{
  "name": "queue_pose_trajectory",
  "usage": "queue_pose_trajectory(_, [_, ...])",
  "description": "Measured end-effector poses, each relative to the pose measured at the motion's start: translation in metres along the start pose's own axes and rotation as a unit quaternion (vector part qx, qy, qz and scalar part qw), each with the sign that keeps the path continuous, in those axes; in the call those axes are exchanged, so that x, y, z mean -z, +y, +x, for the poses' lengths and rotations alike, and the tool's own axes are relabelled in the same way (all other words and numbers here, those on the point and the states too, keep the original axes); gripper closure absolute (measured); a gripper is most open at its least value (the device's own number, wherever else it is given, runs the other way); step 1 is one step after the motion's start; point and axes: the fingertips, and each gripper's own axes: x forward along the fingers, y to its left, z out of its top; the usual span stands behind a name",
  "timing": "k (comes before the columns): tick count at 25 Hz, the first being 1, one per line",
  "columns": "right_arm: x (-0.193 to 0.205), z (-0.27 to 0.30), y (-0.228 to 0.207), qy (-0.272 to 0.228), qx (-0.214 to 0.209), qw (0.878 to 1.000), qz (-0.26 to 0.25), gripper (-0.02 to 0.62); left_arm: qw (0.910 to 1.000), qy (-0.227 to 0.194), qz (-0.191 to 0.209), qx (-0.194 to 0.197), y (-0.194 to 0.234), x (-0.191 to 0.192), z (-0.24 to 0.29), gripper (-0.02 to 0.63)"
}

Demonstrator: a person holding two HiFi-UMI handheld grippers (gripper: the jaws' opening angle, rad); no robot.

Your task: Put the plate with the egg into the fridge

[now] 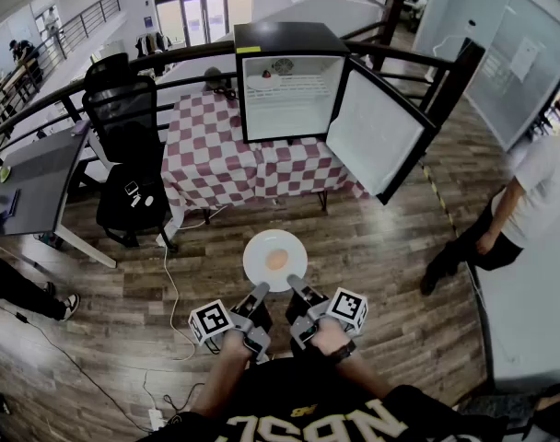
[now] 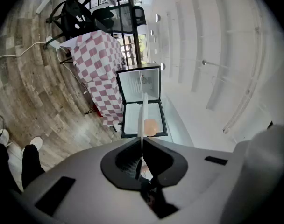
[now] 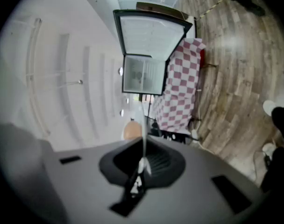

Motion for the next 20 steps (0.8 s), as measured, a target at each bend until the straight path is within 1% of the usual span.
queue_pose_trajectory(3, [-0.032,0.006,0.004,0.003,-0.007,1.000,0.000,0.565,0.9999,-0.009,0.005,-0.001,0.000,0.000,0.030,0.577])
queue_pose_trajectory(7, [-0.070,0.006,0.000,0.006,0.001,1.000,-0.001,0.565,0.9998,-0.016,-0.008,-0.002,-0.002,0.006,0.067,0.577])
queue_pose_trajectory(12, [-0.112,0.019,0.008,0.018,-0.008,1.000,-0.009,0.565,0.9995,-0.030,-0.013,0.000,-0.008,0.000,0.108,0.577])
queue_pose_trajectory(16, [-0.139,0.025,0.017,0.025,-0.012,0.999,-0.033,0.565,0.9992,-0.039,-0.007,0.001,-0.014,-0.004,0.135,0.577])
queue_pose_trajectory(20, [-0.157,0.028,0.015,0.036,-0.018,0.999,-0.026,0.565,0.9989,-0.046,-0.005,-0.006,-0.015,-0.004,0.153,0.577])
